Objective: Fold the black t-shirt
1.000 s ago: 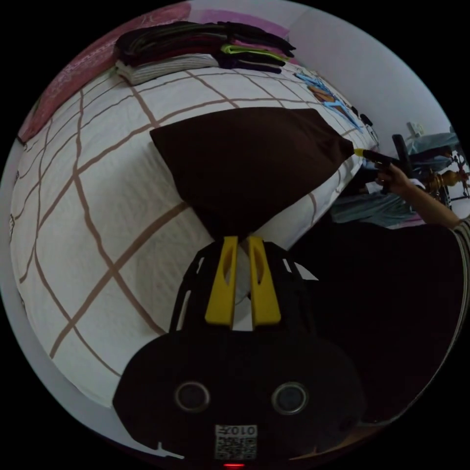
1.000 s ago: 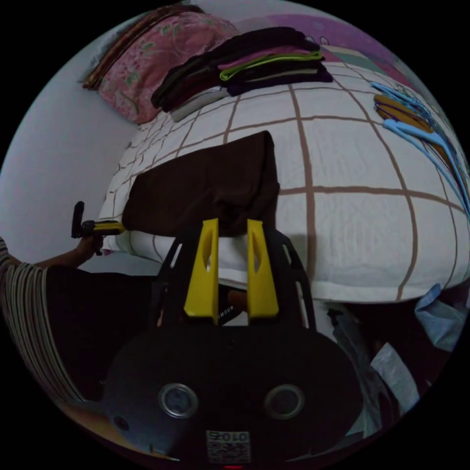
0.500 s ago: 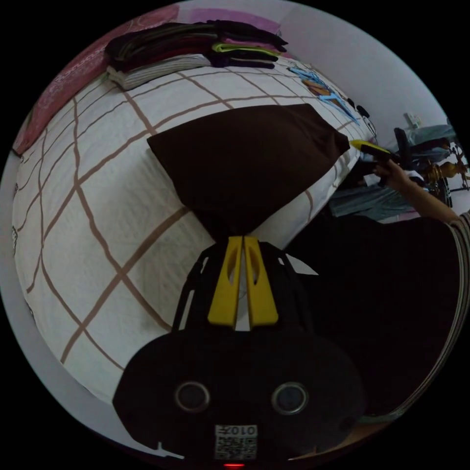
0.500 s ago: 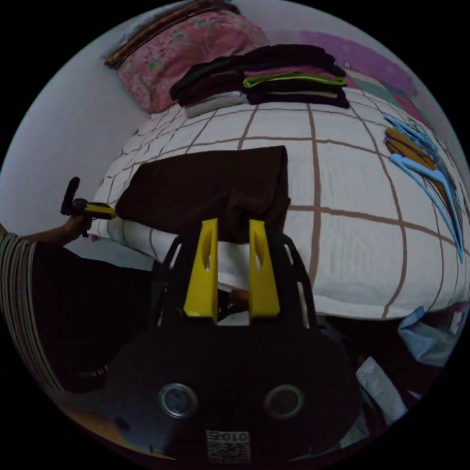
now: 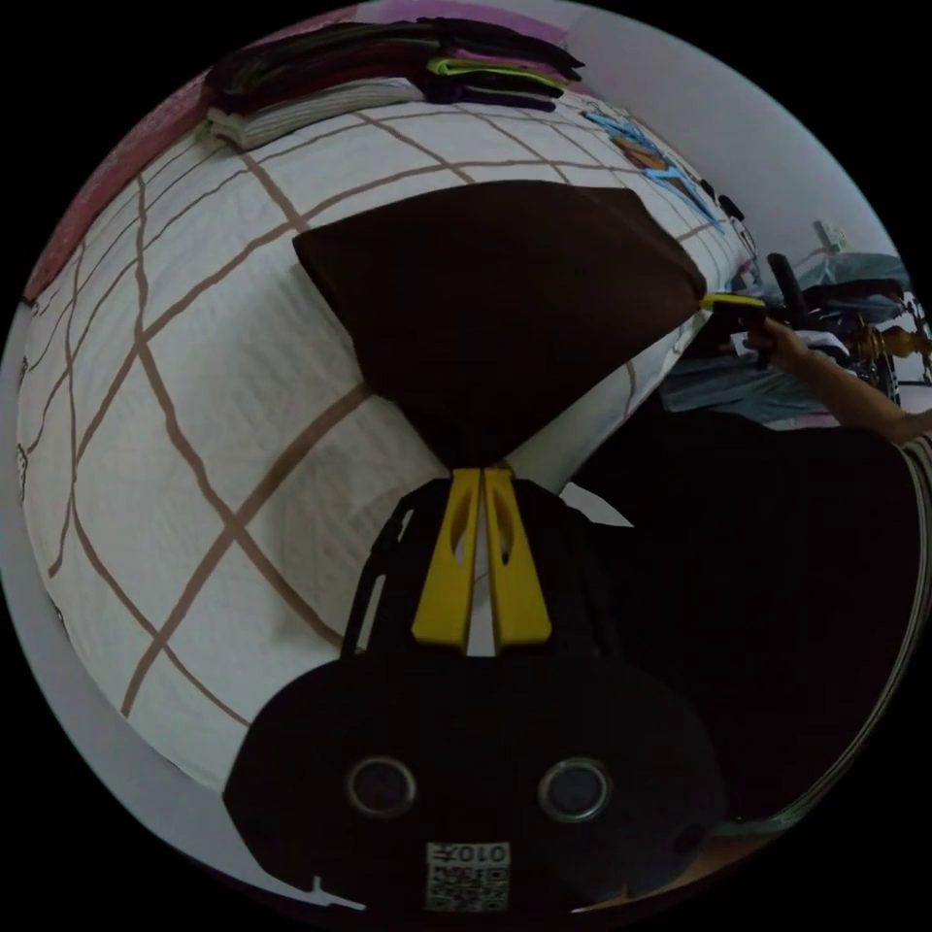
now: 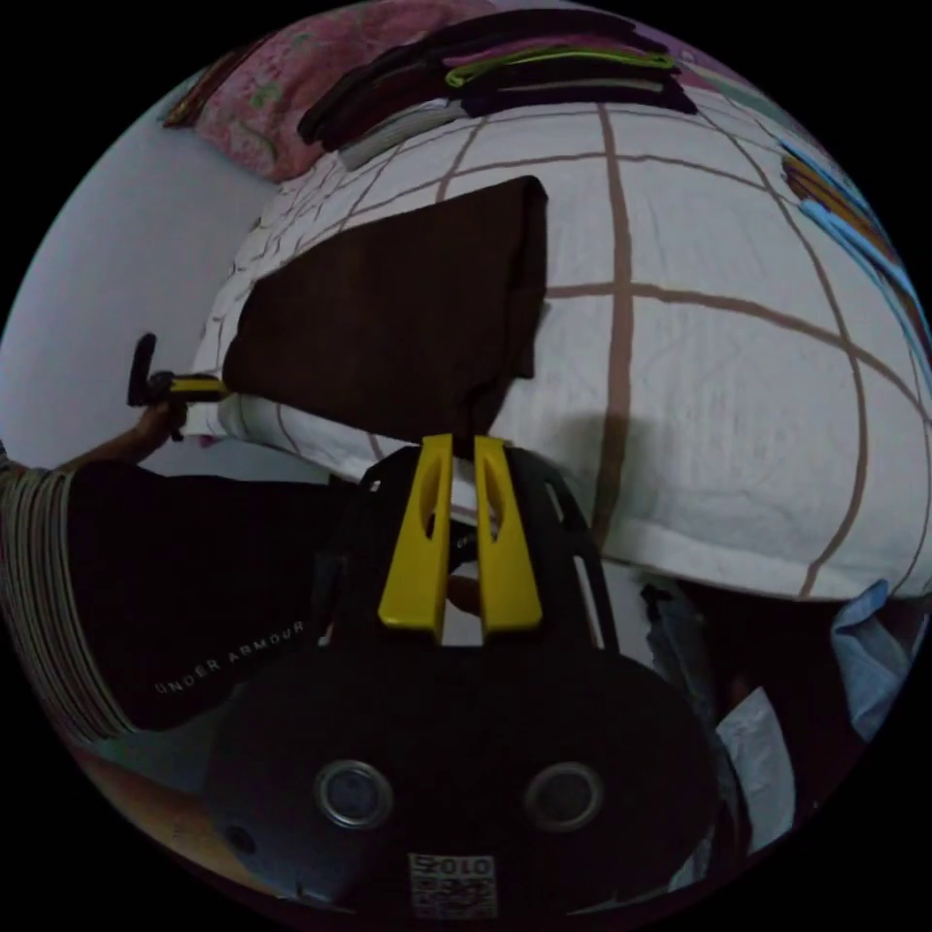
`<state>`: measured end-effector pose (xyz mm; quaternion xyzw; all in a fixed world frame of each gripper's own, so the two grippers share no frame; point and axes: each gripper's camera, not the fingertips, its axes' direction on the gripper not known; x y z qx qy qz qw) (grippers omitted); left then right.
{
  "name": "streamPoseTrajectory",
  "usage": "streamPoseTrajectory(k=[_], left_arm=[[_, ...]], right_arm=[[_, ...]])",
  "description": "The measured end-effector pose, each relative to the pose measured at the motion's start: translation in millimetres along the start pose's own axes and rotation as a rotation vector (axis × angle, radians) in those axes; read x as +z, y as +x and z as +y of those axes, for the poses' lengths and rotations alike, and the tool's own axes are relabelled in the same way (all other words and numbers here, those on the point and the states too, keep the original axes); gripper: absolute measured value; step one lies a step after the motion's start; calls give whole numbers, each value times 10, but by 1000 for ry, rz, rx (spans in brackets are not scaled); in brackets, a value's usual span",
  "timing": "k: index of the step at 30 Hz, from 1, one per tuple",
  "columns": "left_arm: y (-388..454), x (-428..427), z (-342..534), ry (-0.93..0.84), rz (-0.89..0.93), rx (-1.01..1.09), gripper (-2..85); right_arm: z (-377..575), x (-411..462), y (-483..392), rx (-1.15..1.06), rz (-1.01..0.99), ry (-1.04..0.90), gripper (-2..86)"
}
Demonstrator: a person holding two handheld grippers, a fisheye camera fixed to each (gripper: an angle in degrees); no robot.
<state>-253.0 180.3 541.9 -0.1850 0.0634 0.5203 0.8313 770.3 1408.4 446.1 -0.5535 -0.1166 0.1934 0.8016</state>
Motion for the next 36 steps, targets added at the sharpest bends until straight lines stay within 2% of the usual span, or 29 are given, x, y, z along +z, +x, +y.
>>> streamPoseTrajectory(k=[5, 7, 14, 17, 20, 24, 26, 30, 36], left_arm=[[60, -86, -3, 29, 0, -14, -3], [123, -209, 45, 61, -62, -21, -4], [444, -396, -174, 175, -141, 91, -4], [545, -269, -408, 150, -117, 132, -4], [511, -3, -535, 17, -125, 92, -4], [415, 5, -485, 88, -11, 14, -4], [452, -52, -469, 93, -11, 7, -4], [662, -290, -395, 147, -101, 44, -4], [793, -473, -518, 185, -98, 55, -3]], right_arm=[[66, 9, -77, 4, 39, 25, 77], [109, -54, -100, 27, 47, 66, 81], [-167, -279, -237, 30, 71, 295, 75], [-407, -89, -279, -18, 62, 206, 75], [-561, 192, -287, -43, 126, 39, 74], [-618, 183, -238, -15, 79, 10, 66], [-612, 100, -282, -25, 88, 20, 71], [-486, -151, -282, 35, 88, 159, 97], [-418, -22, -236, 93, 59, 135, 128]])
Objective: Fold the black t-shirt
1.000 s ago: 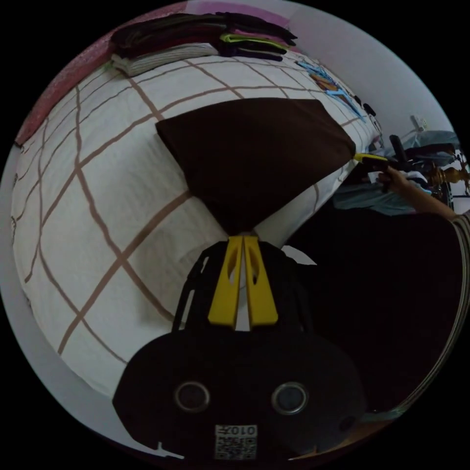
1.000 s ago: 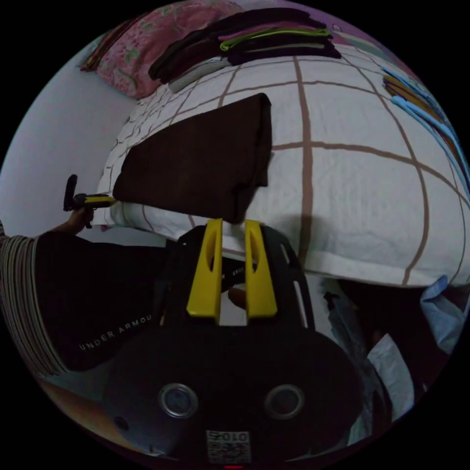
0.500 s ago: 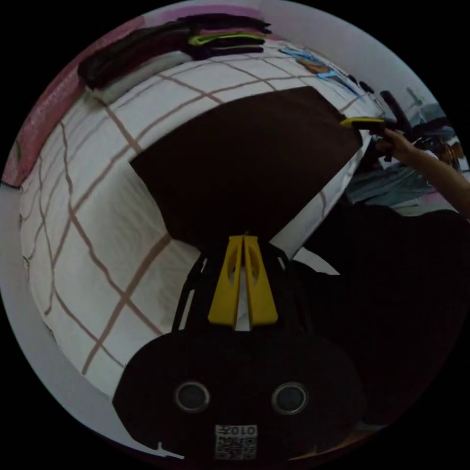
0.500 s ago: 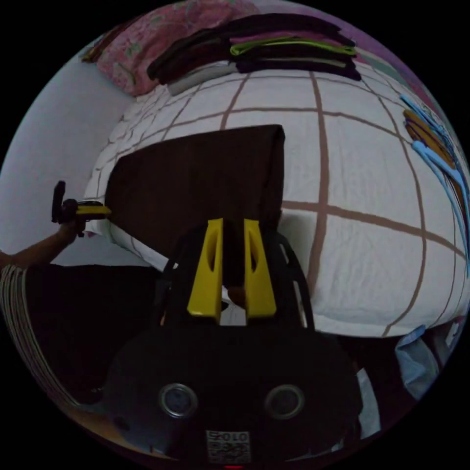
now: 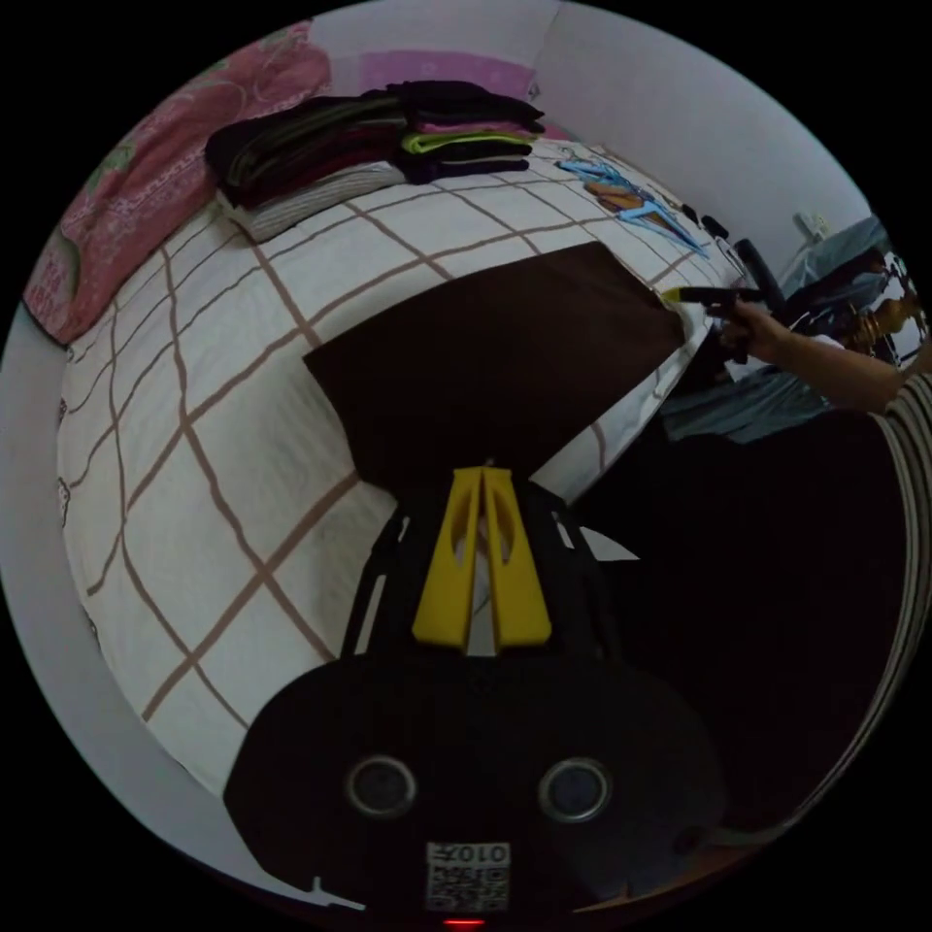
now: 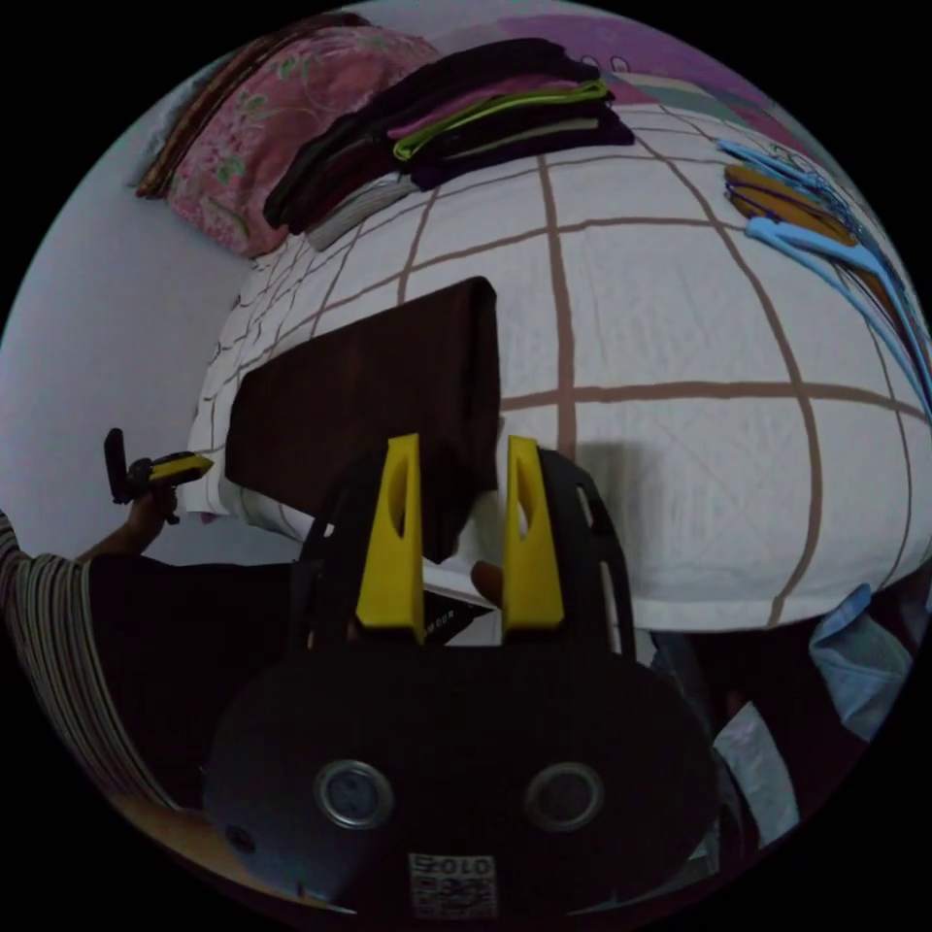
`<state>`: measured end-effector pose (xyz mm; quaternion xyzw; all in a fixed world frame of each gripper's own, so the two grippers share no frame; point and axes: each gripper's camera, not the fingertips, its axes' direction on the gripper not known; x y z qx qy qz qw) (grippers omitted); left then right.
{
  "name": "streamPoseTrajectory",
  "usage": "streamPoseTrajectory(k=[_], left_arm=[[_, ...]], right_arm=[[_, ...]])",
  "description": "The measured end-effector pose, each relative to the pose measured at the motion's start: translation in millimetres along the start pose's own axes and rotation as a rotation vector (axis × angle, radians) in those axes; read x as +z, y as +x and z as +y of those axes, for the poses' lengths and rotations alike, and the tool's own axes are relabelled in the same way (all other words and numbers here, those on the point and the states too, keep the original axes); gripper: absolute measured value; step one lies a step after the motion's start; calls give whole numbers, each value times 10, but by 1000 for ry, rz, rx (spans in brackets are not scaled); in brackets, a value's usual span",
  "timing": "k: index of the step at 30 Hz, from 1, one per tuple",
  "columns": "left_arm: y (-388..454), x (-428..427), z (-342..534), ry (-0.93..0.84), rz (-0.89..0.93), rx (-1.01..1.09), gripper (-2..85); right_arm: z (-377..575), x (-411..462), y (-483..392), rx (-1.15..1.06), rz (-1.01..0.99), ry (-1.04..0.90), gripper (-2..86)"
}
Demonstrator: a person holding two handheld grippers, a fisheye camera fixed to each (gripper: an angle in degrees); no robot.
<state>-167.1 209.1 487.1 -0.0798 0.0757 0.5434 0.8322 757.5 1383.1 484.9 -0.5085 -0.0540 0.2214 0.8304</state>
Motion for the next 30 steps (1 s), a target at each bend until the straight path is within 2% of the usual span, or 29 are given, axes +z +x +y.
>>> streamPoseTrajectory(k=[10, 15, 21, 25, 27, 30], left_arm=[[203, 26, -419, -55, 12, 123, -3], [245, 4, -569, -39, 12, 159, -4], [223, -26, -752, -1, 59, 176, -4], [195, 18, -874, 23, 105, 167, -4], [201, 20, -940, 31, 115, 179, -4], [237, -14, -982, 51, 117, 208, -4]], right_arm=[[83, 41, -230, -3, -17, 29, 112], [167, -42, -204, 133, -168, 118, 95], [144, -119, -418, 118, -222, 130, 83], [12, -246, -706, 35, -178, 60, 71], [-44, -348, -1002, -17, -63, 51, 68], [-83, -382, -1180, 40, -78, 47, 66]])
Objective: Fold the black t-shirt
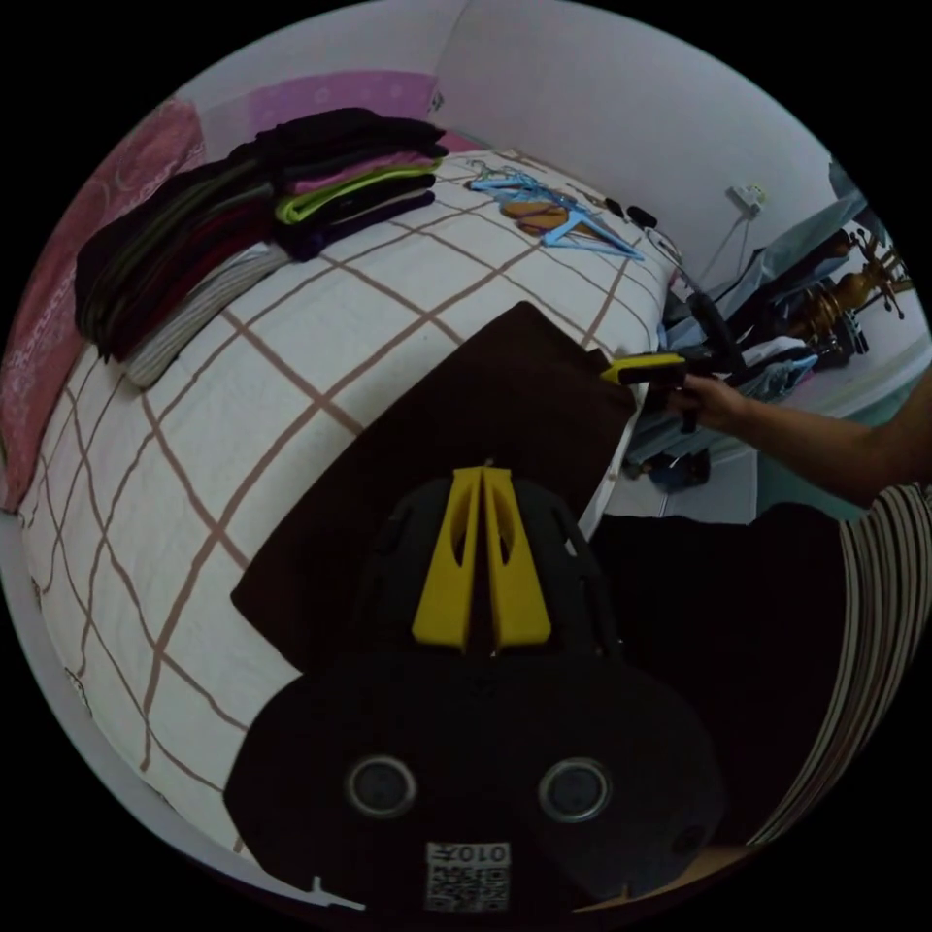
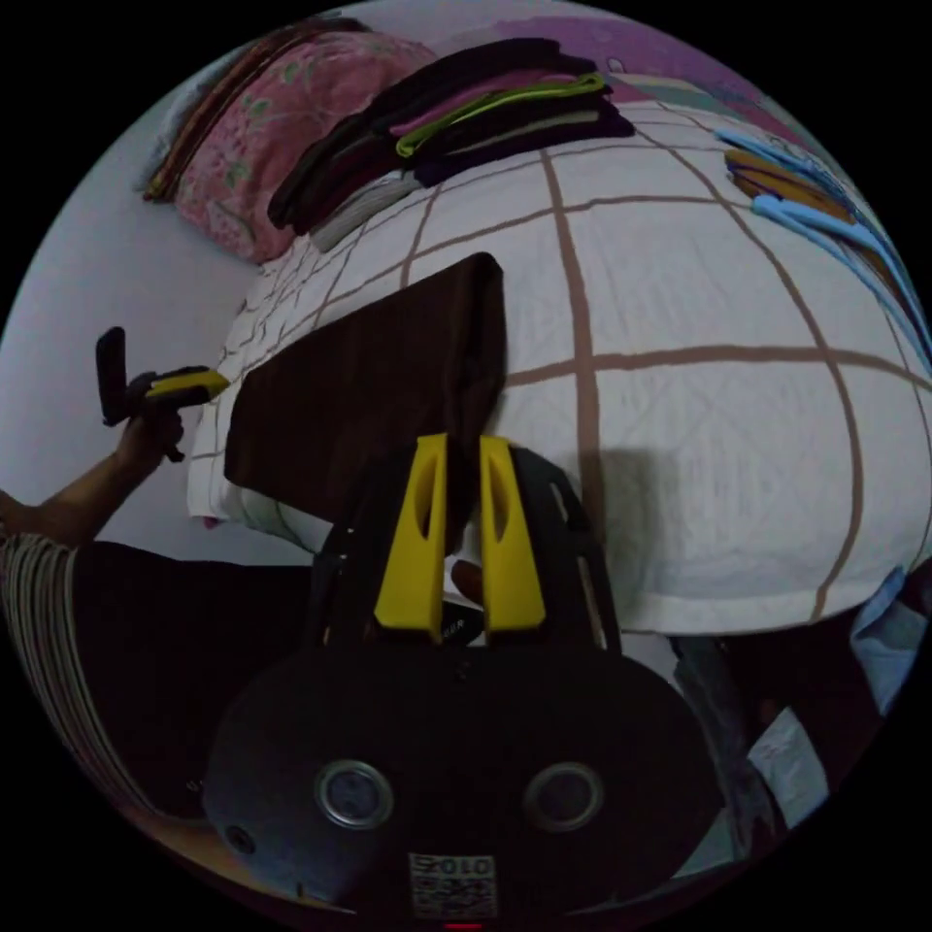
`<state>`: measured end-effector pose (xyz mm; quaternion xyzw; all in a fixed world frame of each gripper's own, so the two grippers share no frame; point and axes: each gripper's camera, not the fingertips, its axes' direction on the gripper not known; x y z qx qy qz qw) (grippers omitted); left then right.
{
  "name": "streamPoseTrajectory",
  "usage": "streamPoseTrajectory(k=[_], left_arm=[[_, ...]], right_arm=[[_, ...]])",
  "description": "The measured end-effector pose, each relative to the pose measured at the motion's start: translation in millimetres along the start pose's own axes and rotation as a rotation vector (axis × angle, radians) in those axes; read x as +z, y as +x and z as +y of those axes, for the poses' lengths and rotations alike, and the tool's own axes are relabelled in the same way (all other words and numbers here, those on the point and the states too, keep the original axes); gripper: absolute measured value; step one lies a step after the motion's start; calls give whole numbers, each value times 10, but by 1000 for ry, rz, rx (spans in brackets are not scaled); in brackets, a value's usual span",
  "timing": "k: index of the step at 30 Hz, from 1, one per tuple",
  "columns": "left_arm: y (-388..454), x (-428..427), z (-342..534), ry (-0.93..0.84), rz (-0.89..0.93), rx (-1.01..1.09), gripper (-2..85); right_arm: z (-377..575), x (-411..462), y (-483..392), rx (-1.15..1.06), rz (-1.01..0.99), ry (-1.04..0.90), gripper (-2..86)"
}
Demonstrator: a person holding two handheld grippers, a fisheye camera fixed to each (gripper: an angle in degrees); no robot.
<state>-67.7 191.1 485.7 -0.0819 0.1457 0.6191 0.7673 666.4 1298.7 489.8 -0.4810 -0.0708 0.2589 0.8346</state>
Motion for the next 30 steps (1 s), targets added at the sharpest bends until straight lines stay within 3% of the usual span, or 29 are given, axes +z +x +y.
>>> streamPoseTrajectory(k=[5, 13, 19, 22, 24, 30], left_arm=[[-31, -77, 221, -1, -8, -21, -4], [-401, -282, 1067, -1, -74, -217, -4], [-537, -399, 1660, 81, -46, -319, -3], [-533, -493, 2005, 148, -28, -394, -3], [-545, -526, 2206, 175, -15, -441, -3], [-606, -509, 2629, 155, 0, -510, -3]], right_arm=[[-109, -160, -240, 97, -115, 16, 58], [-473, -634, -1303, 46, -49, 38, 56], [-1099, -947, -2869, -200, 21, 2, 54], [-1345, -813, -3924, -452, 118, -55, 54], [-1438, -446, -4641, -626, 165, -123, 54], [-1452, 604, -5496, -760, 166, -379, 54]])
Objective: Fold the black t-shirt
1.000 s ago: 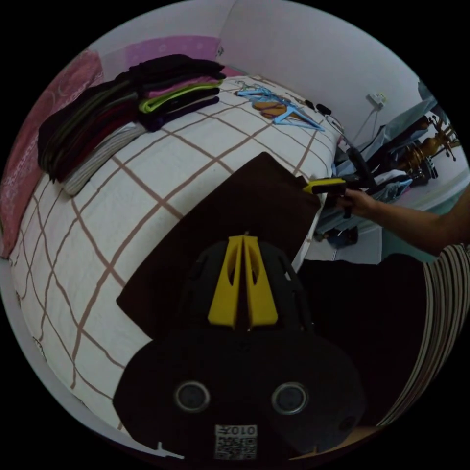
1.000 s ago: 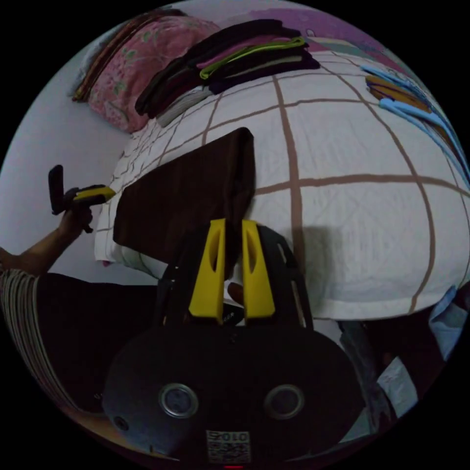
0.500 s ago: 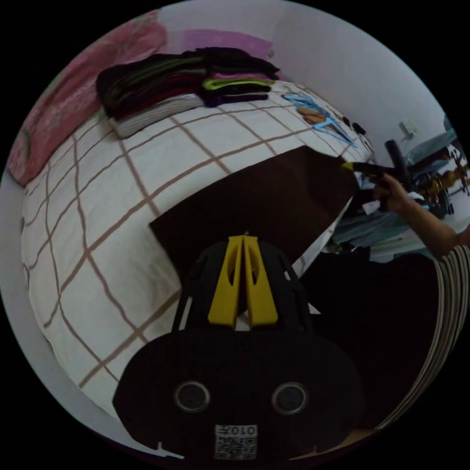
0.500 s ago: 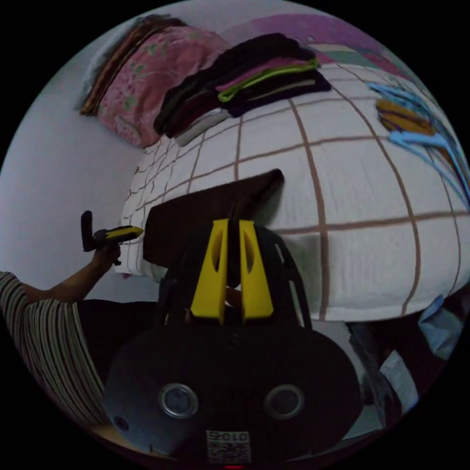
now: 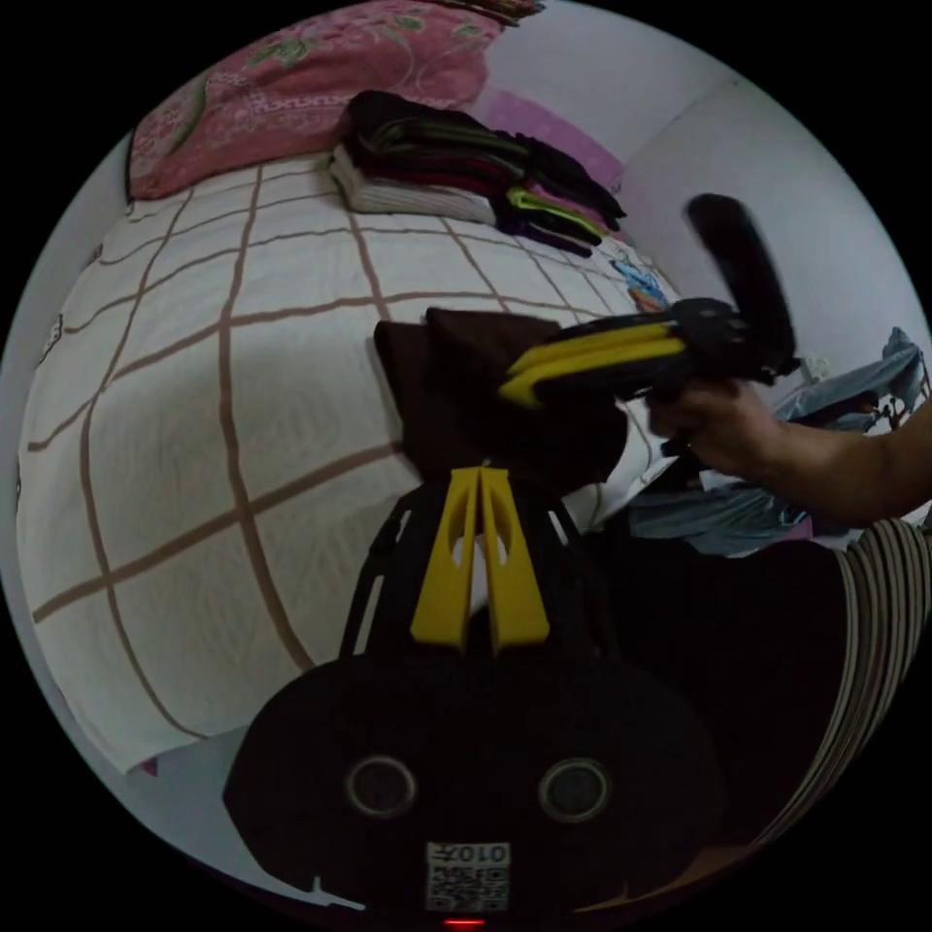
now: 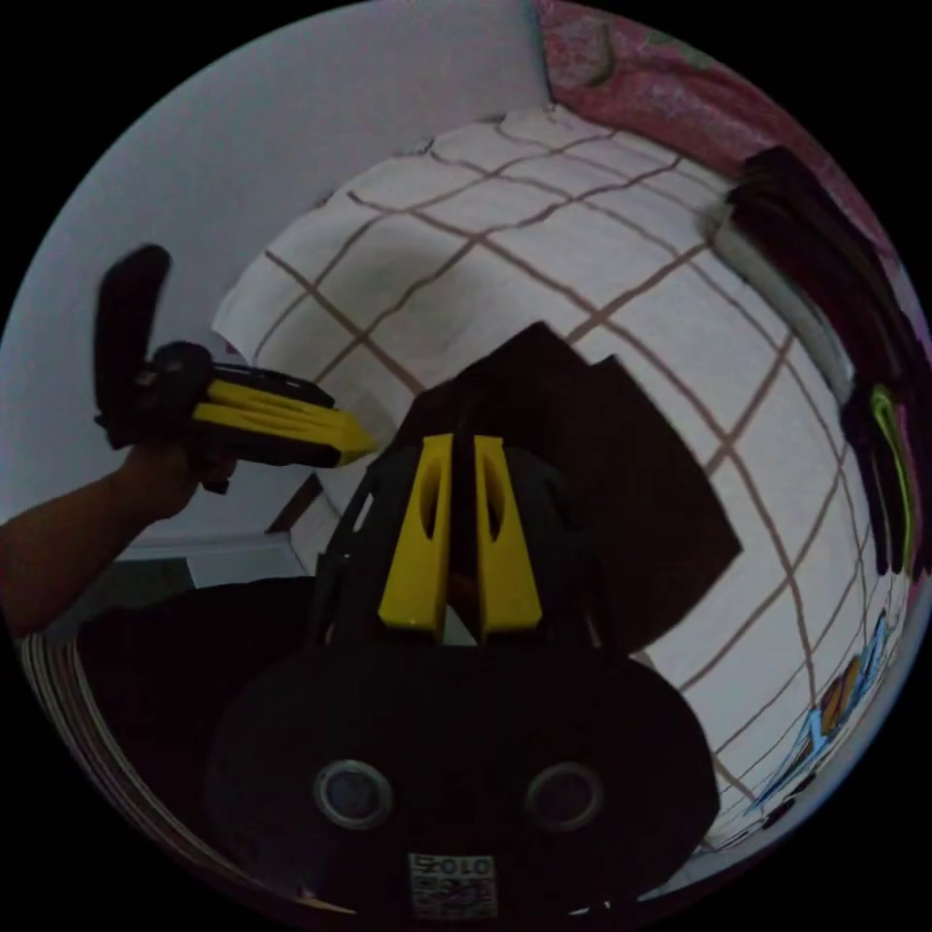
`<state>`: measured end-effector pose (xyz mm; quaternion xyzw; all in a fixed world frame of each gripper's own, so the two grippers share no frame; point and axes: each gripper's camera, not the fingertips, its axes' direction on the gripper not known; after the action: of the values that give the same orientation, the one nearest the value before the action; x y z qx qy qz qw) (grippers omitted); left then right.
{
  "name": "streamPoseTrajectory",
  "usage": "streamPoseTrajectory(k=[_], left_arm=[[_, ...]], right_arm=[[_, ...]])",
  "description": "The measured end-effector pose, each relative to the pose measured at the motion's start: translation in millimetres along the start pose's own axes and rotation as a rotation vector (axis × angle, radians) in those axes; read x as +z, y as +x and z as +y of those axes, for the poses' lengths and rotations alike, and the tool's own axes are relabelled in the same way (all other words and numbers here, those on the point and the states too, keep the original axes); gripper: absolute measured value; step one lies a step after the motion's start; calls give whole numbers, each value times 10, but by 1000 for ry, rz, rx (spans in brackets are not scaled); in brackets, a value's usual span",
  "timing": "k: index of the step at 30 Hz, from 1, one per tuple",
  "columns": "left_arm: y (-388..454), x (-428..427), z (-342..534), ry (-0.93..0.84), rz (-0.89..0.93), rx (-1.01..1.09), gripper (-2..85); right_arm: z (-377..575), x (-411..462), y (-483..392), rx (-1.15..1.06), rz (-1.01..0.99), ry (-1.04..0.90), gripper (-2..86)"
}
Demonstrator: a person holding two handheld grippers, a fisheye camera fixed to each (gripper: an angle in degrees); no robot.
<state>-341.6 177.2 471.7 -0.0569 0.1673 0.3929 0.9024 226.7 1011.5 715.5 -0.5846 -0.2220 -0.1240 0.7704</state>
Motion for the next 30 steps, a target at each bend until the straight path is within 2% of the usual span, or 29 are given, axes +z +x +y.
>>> streamPoseTrajectory(k=[5, 9, 11, 16, 23, 25, 30], left_arm=[[-81, -55, 150, 19, 31, -16, -2], [-95, -83, 207, 47, 71, -25, -2], [-85, -85, 205, 58, 96, -26, -2], [-57, -8, 120, -22, 23, -31, -2], [-75, -101, 253, -50, -11, -78, -2], [-44, -147, 288, -62, -66, -92, -2], [76, -276, 365, -55, -173, -108, -2]], right_arm=[[-138, -292, -124, 74, -85, 53, 54], [-59, -844, -196, 146, -223, 318, 53], [-124, -950, -292, 132, -241, 358, 53], [-486, -644, -577, 50, -183, 162, 54], [-804, -832, -868, 41, -216, 172, 56], [-841, -797, -941, 33, -176, 131, 60], [-923, -806, -1193, -85, -255, 85, 101]])
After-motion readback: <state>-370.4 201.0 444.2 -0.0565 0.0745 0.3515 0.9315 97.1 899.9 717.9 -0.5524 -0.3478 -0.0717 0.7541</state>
